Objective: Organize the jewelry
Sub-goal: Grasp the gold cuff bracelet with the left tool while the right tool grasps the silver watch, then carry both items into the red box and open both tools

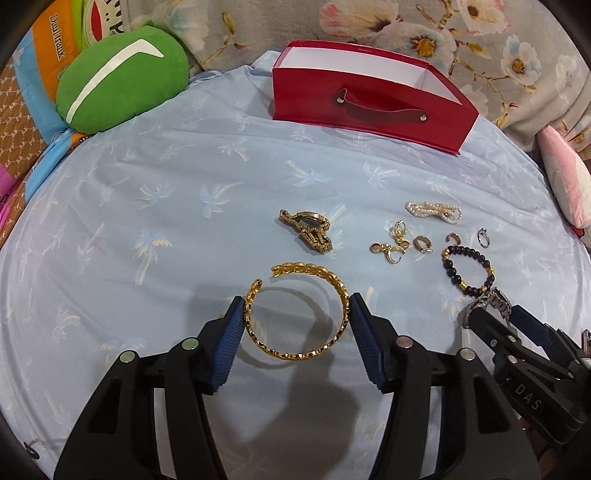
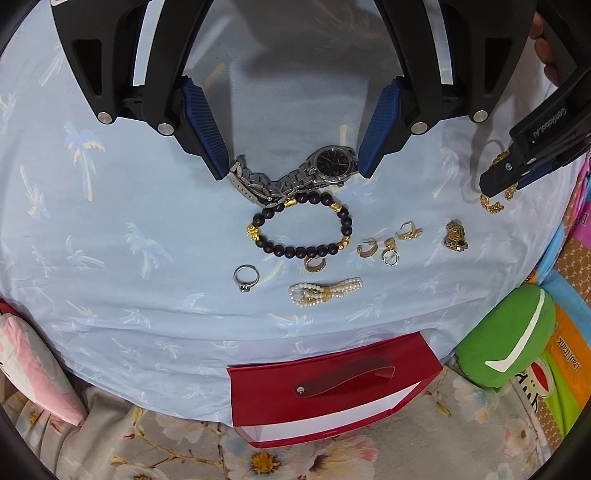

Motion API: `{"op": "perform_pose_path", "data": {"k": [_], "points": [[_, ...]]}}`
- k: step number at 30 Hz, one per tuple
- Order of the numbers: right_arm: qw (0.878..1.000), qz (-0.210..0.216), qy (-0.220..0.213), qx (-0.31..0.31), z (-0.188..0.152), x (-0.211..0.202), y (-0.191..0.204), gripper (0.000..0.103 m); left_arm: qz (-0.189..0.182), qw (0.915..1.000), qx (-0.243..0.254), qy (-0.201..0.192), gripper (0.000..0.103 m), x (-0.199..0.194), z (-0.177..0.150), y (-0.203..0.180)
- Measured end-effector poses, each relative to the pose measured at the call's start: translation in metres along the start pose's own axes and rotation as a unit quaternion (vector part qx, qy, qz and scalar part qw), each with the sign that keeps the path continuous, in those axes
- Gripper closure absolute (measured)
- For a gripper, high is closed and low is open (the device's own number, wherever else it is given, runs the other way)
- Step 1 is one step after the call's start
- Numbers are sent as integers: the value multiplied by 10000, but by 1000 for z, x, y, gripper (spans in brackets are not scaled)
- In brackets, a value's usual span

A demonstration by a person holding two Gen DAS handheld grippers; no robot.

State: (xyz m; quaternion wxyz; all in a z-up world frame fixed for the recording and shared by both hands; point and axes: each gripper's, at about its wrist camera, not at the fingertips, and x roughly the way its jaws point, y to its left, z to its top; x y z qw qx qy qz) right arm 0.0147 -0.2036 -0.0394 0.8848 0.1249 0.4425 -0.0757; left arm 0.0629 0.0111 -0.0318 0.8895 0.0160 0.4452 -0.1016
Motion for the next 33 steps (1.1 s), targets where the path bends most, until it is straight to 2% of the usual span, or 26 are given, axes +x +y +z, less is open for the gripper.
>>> {"op": "perform_pose_path", "data": {"k": [3,7,10,13,15,21,27,33], "points": [[9999,110,50,92,-2,0,2,31,1,10000,7,7,48,1,-1,0],[10000,24,-8,71,0,4,9,30,-2,10000,8,18,48,2,-1,0],[9999,-116,-93,35,1,7,12,38,4,10000,21,37,48,3,-2,-1],[9996,-225,-144,-44,1,7,12,51,-12,10000,20,48,48,4,-3,0],[9995,-264,-142,-49,0,6,10,65,-18,10000,23,50,48,4,-3,0],[9998,-173,-76,47,-6,0,1,94,-44,10000,52,62,48,4,-4,-2],[9999,-6,-45,112,-14,-9,-3,95,-91,9999,102,34,48,-1,-9,-5],[9994,115,-310,133,-12,-37,-3,95,-140,9997,149,-133,48,-18,-6,-7]]}}
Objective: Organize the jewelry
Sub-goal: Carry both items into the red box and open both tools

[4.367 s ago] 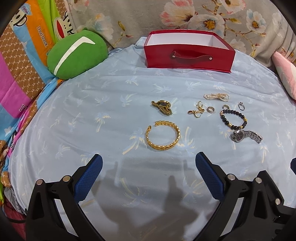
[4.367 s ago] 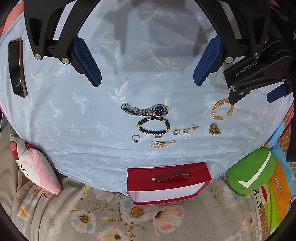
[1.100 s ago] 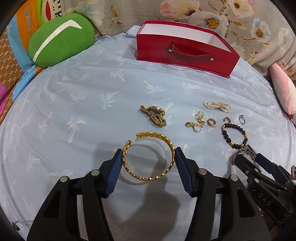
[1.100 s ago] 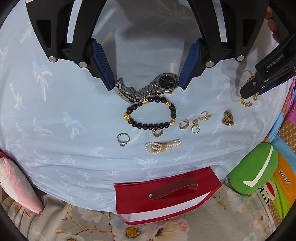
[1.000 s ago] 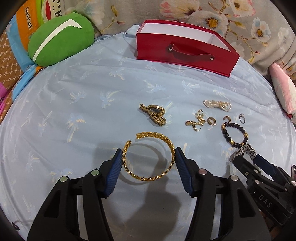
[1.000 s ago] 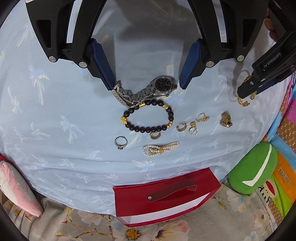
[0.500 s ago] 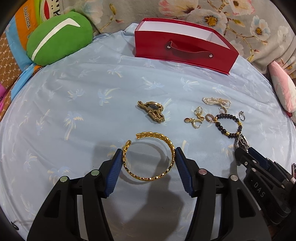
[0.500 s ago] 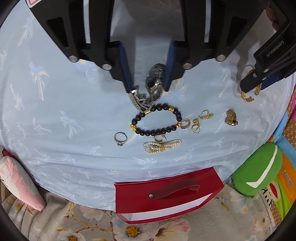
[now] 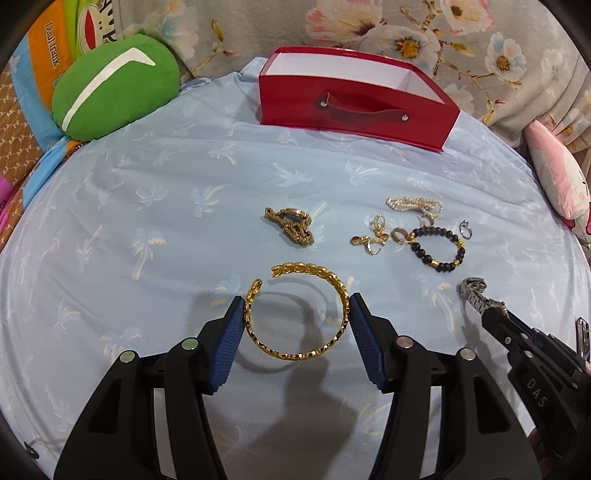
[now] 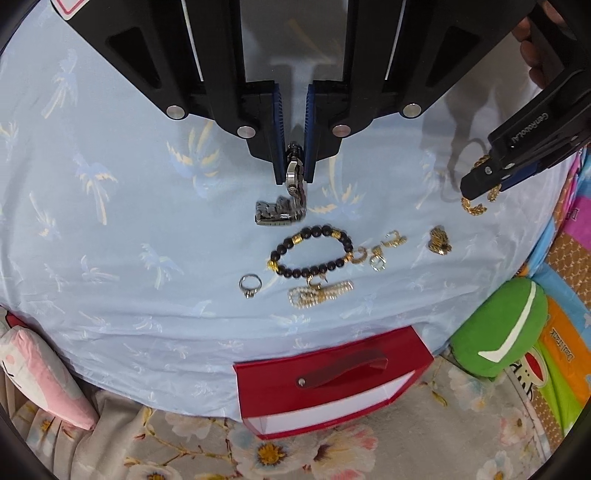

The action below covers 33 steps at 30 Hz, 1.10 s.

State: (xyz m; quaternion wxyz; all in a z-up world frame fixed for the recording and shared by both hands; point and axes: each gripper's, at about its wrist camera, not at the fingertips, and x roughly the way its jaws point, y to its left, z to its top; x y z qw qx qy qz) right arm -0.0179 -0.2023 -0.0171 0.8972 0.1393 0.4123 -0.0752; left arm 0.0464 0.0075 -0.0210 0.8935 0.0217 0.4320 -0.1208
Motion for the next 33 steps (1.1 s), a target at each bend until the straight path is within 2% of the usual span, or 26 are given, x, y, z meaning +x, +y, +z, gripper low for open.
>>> {"op": "perform_pose_path", "data": {"k": [5,10,13,17,24,28,33], "points": [[9993,142,-341,-3,16,-34,2,95,-20,9996,69,-267,48,-23,12,-2],[9974,300,-660,-51,43,-62,4,95,-29,9976,158,-673,48,-52,41,-3],[9954,362,-879,-122,68,-74,6,95,-129,9961,176,-854,48,-63,66,-1],[9920,438,-1166,-218,113,-81,10,95,-56,9929,239,-1163,48,-73,104,-2],[9858,669,-1497,-354,201,-58,19,95,122,9856,339,-1653,48,-61,187,-6],[9826,743,-1638,-455,245,-38,27,95,93,9837,353,-1761,48,-39,236,-11],[9814,596,-1709,-641,294,-1,38,95,342,9804,492,-1879,48,-1,286,-21]]}}
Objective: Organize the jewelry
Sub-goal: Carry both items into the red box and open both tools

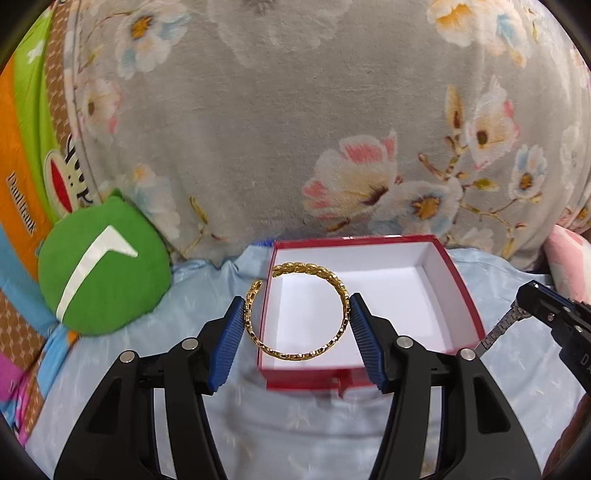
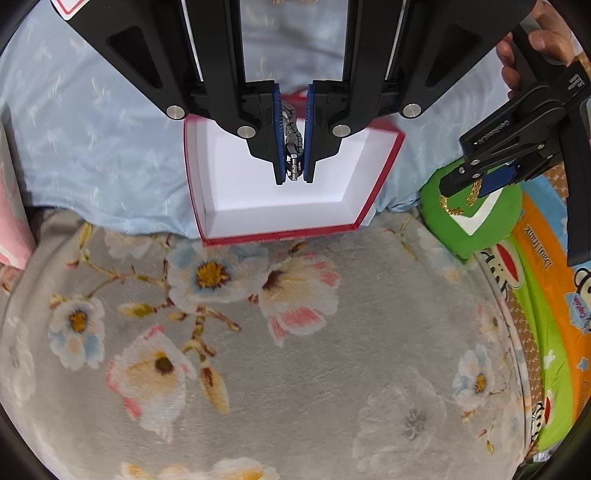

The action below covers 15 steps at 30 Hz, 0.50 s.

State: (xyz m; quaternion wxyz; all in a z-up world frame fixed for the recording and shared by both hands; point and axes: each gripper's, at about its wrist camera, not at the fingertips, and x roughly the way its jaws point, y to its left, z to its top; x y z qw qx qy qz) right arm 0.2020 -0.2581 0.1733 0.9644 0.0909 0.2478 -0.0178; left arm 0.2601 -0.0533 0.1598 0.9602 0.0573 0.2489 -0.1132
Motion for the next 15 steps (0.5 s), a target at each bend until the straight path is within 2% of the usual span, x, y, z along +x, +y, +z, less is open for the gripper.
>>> {"op": "perform_pose_path", "data": {"k": [2,6,15], "points": [[10000,-61,12,-39,9,23,-2,95,77,10000,32,-7,48,22,8,-3],[9998,-136,135,-80,17,65,-6,95,3,9997,-58,256,48,73,16,-5],[9987,-218,464,74,21,139,-21,95,34,9981,-101,614,48,139,21,-14]]}}
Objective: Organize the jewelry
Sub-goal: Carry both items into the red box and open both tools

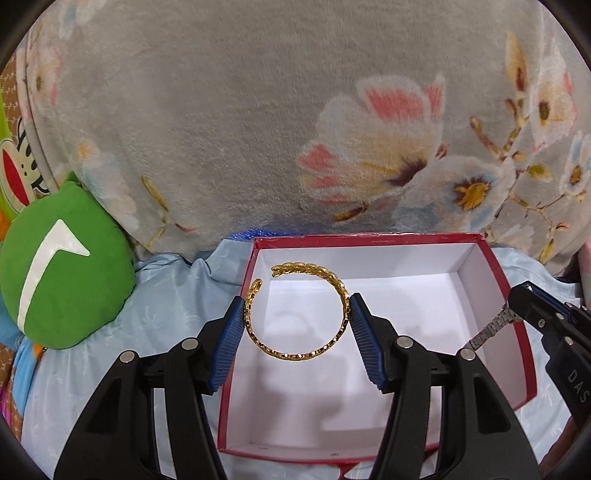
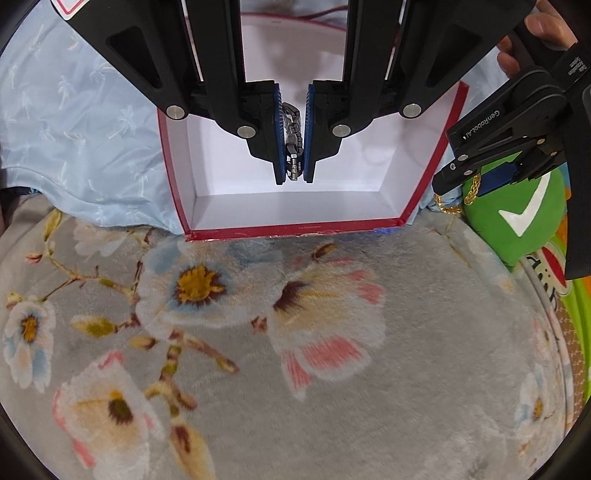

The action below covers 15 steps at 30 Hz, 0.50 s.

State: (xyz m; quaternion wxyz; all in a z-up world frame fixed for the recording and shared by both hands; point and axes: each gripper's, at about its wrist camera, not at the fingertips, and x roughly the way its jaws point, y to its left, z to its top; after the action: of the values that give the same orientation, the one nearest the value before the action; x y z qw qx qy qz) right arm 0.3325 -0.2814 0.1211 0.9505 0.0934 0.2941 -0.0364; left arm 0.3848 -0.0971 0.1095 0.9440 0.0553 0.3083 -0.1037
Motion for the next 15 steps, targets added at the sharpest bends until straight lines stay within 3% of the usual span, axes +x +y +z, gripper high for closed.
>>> {"op": "perform_pose_path", "data": {"k": [8,15], "points": [[9994,-187,279,18,-10,43,-10,94,101,9997,164,159,47,35,-9,-13],[9993,-211,308,31,-13,54,-16,94,169,9993,202,274,47,55,-16,-14]]}}
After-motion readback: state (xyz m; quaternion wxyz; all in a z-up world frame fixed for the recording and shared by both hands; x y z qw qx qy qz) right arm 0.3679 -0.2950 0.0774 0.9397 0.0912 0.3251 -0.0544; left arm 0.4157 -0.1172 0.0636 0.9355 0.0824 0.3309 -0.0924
